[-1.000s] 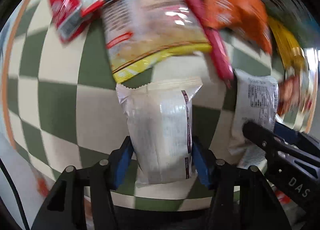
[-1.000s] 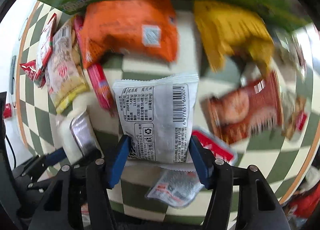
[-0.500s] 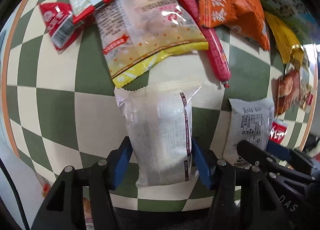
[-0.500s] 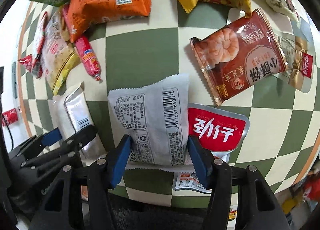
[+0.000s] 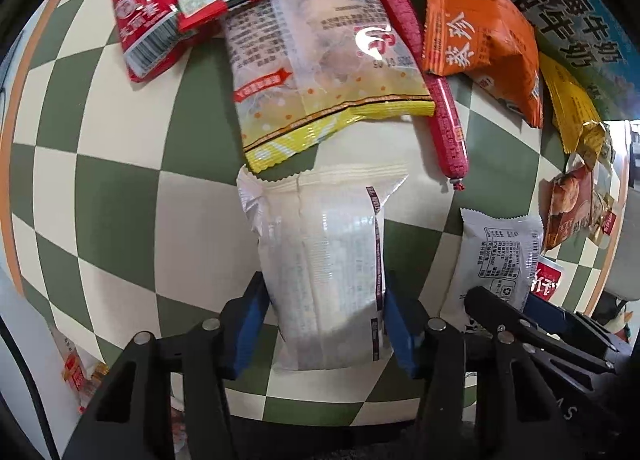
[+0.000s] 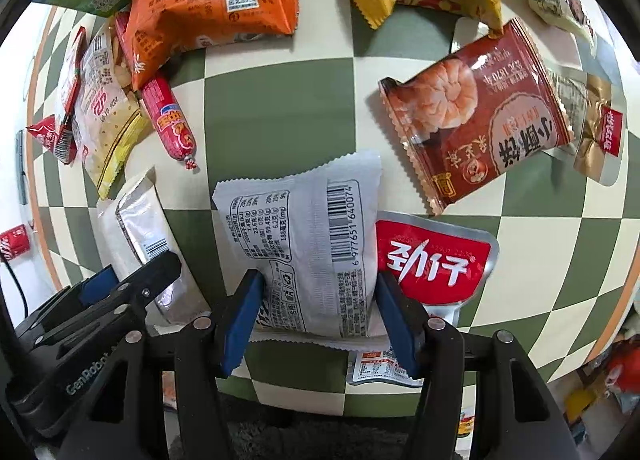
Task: Organize snacks
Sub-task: 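Lift both white packets and carry them over the cardboard box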
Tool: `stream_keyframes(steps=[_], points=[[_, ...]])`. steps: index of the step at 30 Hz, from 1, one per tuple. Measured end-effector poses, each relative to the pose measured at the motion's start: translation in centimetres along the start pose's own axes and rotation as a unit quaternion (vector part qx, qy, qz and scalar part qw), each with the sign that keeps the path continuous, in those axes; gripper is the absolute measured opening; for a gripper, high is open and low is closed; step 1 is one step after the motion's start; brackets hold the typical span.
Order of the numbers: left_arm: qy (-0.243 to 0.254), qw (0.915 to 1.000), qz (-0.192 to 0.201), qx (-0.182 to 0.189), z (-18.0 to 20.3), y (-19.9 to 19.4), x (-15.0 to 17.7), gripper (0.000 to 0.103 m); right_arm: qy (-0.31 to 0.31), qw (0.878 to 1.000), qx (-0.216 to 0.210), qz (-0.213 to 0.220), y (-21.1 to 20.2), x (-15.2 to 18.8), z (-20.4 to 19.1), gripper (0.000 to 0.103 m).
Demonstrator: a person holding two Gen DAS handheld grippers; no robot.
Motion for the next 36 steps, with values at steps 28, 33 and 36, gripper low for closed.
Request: stream_keyframes(steps=[28,33,36], points=[[-0.015,0.9994,0.002,-0.030,-7.0,1.2,1.7,0.051,-0.044,0.998,0.048,0.004,-1.1,1.5,-3.1,0.077],[-0.014,0.9994,0.007,-0.030,-7.6,1.1,2.1,0.051,-0.089,0.992,0.082,0.031,-1.6,2.2,-4.7,0.071],[-0.005,0.9992,0.019,-0.034,-6.3,-1.3,1.7,0.051,-0.082,0.993,0.072,0.035,-2.0,3.0,-4.1,0.070]])
Point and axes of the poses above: each gripper's, at about its wrist camera, not at the fingertips, and y roughly the way its jaws point, z to its right, x to its underside, the point moved 7 cm from there along y, roughly the way its jaws point, and after that the axes turned 10 degrees about -x, right-handed, at the moved point
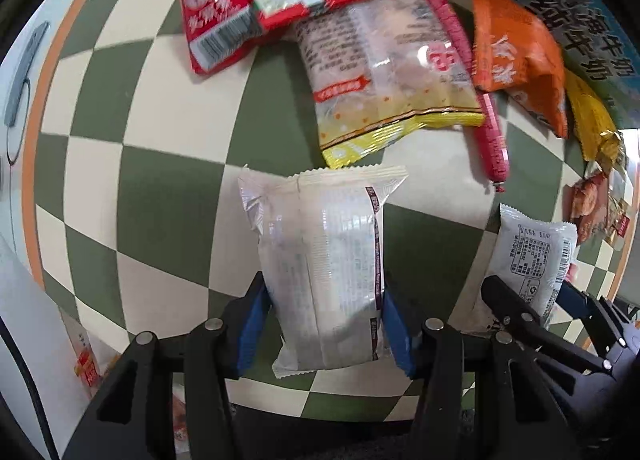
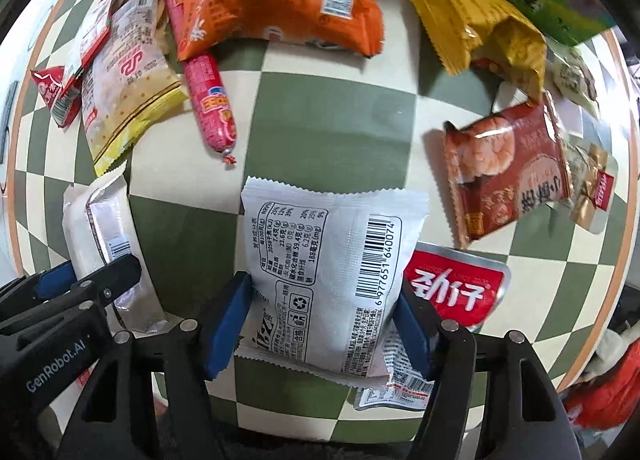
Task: Organize snacks
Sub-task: 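Lift both white packets and carry them over the cardboard box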
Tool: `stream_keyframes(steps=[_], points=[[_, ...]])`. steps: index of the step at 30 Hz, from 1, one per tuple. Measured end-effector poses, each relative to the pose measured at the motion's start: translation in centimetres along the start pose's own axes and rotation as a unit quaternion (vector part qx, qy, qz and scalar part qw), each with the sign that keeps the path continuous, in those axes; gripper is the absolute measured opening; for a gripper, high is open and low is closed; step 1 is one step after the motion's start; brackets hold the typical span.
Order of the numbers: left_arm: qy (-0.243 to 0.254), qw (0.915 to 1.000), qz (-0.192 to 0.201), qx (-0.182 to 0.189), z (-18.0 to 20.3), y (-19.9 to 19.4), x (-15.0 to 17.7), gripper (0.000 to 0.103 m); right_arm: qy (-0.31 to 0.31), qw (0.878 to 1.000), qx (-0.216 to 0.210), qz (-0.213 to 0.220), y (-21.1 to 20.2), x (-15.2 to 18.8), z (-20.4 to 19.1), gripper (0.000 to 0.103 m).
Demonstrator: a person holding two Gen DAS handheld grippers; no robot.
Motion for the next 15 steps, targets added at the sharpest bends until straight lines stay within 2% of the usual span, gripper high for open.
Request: stream_keyframes(steps=[4,8,13,15], points=[[0.021,0.9993,0.030,0.002,1.2,-3.1,-0.4,0.051,0.001,0.999,-0.027,0.025,-3.2,0.1,2.0,0.070],[0.060,0.9942,0.089,0.004,2.7,-7.8,-1.3,0.051,0.003,0.996,-0.060,0.063,-8.1,-0.3,2.2,0.070],[0.089,0.9847,0.145,0.039,5.4,-15.4,-2.5,0.050,0.013,0.988,-0.107,0.110,-14.7,-1.1,4.2,0.070],[0.097,0.9781,0.173,0.062,7.0,-19.4,-3.8,0.050,0.018,0.984,-0.126,0.127,-17.5,-2.1,5.1,0.070]])
Point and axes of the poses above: each gripper's, at about its wrist camera, not at the fingertips, and y roughly the way its jaws point, z to its right, x to its underside, the point moved 7 cm from there along y, roughly the way its jaws point, and after that the axes turned 10 degrees about -x, right-handed, at the moved point
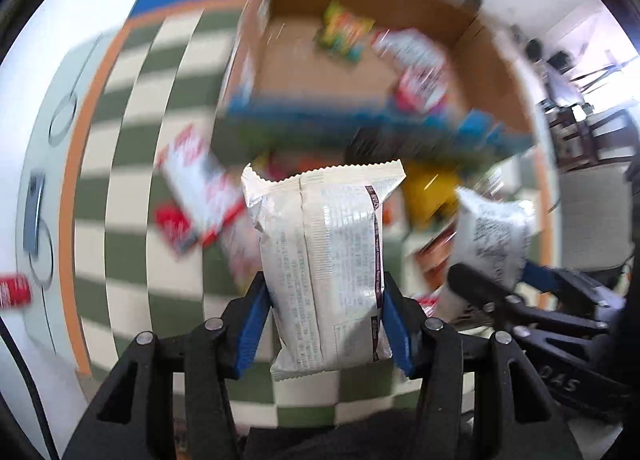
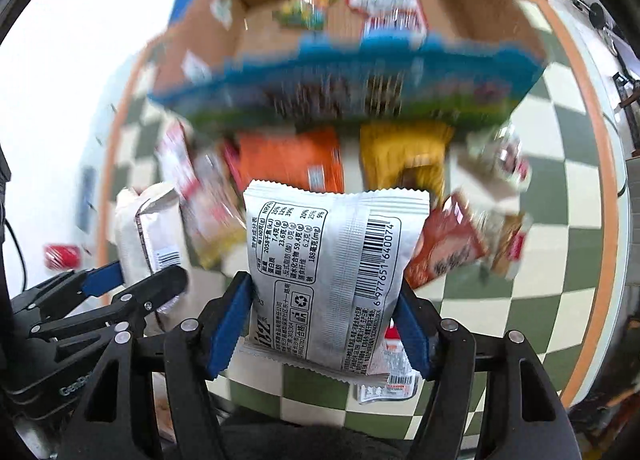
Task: Organize snacks
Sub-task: 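Lift both white packets and carry them over the cardboard box, then open both tools to drop the white packets into the box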
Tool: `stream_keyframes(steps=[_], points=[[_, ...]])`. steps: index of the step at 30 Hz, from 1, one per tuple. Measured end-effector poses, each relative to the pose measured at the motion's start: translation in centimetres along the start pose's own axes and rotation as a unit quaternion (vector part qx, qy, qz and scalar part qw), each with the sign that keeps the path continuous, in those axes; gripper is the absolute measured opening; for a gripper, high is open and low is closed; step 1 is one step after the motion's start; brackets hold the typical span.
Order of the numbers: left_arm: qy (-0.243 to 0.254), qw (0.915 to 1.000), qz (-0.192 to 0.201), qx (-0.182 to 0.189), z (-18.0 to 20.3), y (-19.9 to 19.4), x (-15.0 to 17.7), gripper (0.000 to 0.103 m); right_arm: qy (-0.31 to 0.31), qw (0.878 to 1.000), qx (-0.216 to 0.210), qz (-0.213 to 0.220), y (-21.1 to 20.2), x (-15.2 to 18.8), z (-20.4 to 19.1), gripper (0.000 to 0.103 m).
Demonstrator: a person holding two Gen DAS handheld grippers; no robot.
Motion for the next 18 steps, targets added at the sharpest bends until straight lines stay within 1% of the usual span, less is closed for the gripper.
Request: stream_keyframes(steps=[2,3,4,7,9,11,13,16,18], points=[[0.007,0.9997,0.013,0.018,1.1,-1.4,-2.4,0.050,0.005,1.000,-0.015,0.024,-2.5,-2.6,0.5,0.070],[0.008,0.9994,0.017,0.027,1.9,-2.1,-4.3,0.050,0.006,0.999,-0.020,0.034,-3.3,-3.7,0.3,0.070],[0.011,0.9992,0.018,0.034,2.4,-2.7,-6.1,0.050,0.011,0.999,-0.027,0.044,-3.5,-4.7,-0.3,0.070],[0.020,0.9984,0.004,0.052,3.5,-2.3,-10.5,0.051,0.021,0.997,-0.049,0.060,-4.8,-8.3,-0.3,0.070],[0.023,0.9984,-0.018,0.049,3.7,-0.9,-13.5,0.051,0.023,0.996,-0.053,0.069,-4.3,-10.8,-0.3,0.070],[0.020,0.9977,-0.042,0.050,3.4,0.3,-15.4,0.051,0.024,0.996,-0.054,0.066,-3.3,-13.4,-0.3,0.070],[0.014,0.9957,-0.075,0.053,3.0,2.6,-17.2,0.051,0.031,0.996,-0.064,0.058,-1.2,-16.0,-0.5,0.070],[0.017,0.9935,-0.104,0.043,2.8,4.3,-18.3,0.051,0.035,0.996,-0.066,0.044,0.7,-19.0,-0.3,0.070],[0.018,0.9931,-0.111,0.031,2.5,5.1,-19.0,0.052,0.031,0.997,-0.066,0.026,2.7,-20.2,-0.2,0.070]])
Point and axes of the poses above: each gripper's, at about its wrist camera, not at the fingertips, and y roughly the way its jaws point, z to its right, x to its underside, the point moved 7 cm from there along y, roughly the way its jaws point, and after that the axes turned 10 degrees about -x, right-handed, at the moved point
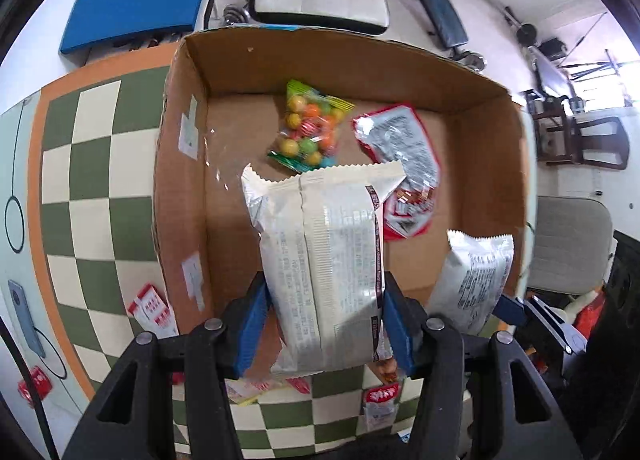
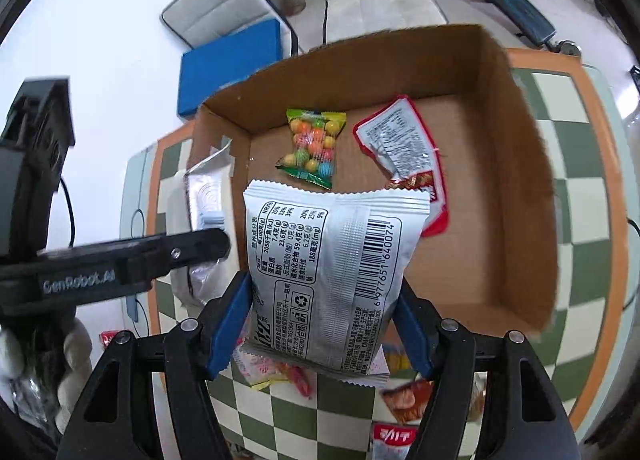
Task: Organize snacks
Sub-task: 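Open both tools to drop the white packets into the box, then grasp a yellow bread packet with the left tool while the right tool grasps a red-labelled pouch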
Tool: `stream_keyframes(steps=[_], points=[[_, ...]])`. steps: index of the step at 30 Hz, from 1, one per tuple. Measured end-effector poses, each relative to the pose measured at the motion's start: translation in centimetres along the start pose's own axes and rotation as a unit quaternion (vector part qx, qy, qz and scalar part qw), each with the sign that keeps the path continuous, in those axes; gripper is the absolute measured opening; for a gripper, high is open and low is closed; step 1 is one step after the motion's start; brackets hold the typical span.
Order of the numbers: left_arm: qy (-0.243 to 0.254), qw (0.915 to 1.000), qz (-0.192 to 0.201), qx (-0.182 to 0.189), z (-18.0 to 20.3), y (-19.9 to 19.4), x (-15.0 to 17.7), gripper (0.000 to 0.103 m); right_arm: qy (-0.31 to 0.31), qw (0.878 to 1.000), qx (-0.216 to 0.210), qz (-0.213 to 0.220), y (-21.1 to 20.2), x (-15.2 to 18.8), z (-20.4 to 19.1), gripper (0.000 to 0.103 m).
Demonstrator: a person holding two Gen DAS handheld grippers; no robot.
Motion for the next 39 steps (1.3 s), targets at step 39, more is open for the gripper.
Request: stream_keyframes(steps=[39], points=[[-0.062,0.9804,0.170,-0.078,-4.0,-11.4,10.3,0.073,-0.060,0.994,0.060,0.066,-5.7,4.4,-3.6,0.083]])
Point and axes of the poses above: each gripper's, at about its wrist camera, not at the fingertips, and y roughly the way its jaws point, z to its right, x to its underside, the point moved 7 cm from there along y, roughly the way its jaws point, and after that the axes turned 10 degrees about -x, right-handed, at the moved point
